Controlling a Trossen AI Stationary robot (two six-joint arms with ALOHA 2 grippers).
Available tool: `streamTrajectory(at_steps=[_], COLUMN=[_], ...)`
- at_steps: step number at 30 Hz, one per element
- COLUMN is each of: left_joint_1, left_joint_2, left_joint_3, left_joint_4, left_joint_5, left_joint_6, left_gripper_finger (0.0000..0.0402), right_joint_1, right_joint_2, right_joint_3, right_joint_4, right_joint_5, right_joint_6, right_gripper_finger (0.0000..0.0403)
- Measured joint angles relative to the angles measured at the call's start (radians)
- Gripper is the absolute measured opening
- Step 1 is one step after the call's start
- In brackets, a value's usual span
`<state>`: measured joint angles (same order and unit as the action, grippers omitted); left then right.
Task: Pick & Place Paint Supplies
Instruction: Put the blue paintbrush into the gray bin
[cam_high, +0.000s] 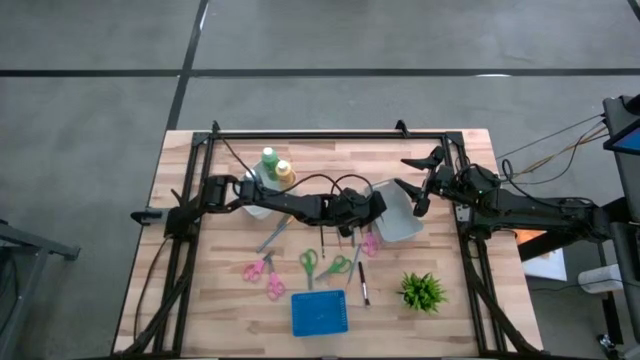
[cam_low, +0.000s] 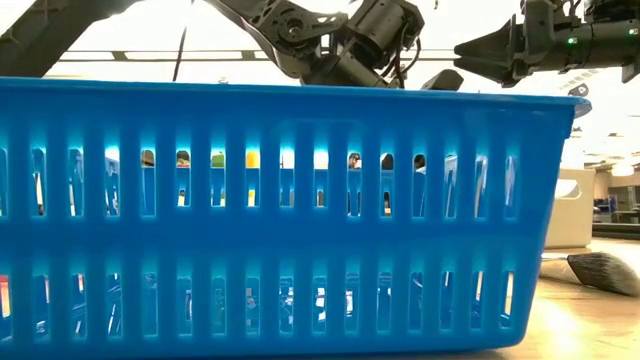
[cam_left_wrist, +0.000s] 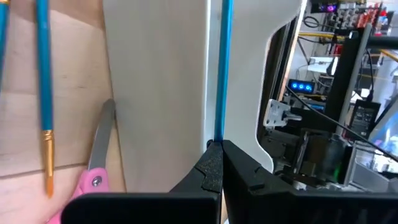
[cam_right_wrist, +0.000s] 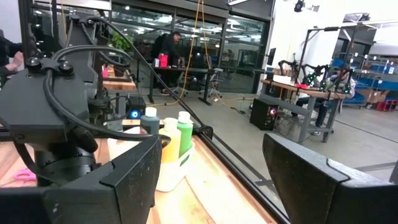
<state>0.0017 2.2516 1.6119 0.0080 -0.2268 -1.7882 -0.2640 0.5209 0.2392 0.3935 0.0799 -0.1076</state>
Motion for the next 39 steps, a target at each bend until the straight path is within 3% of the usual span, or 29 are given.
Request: streamTrajectory(at_steps=[18,30,39], left_joint_1=[0.002,0.002,0.002], left_joint_2=[0.000,-0.001,-0.002], left_joint_3=[0.000,0.002,0.002], left_joint_4=[-0.010,0.001,0.002], left_joint_5=[-0.001,-0.005,-0.008], left_joint_6=[0.027,0.055,0.055], left_gripper_finger=[0.0003,0.0076,0.0082], right_joint_1=[0.000,0.000,0.000], right_joint_2=[0.000,-0.001,-0.001], right_joint_3=[0.000,0.000,0.000], right_joint_4=[0.000,0.000,0.000], right_joint_5=[0.000,0.000,0.000], right_joint_6=[0.000,0.002,0.002], right_gripper_finger=[0.0278,0.0278,0.0278])
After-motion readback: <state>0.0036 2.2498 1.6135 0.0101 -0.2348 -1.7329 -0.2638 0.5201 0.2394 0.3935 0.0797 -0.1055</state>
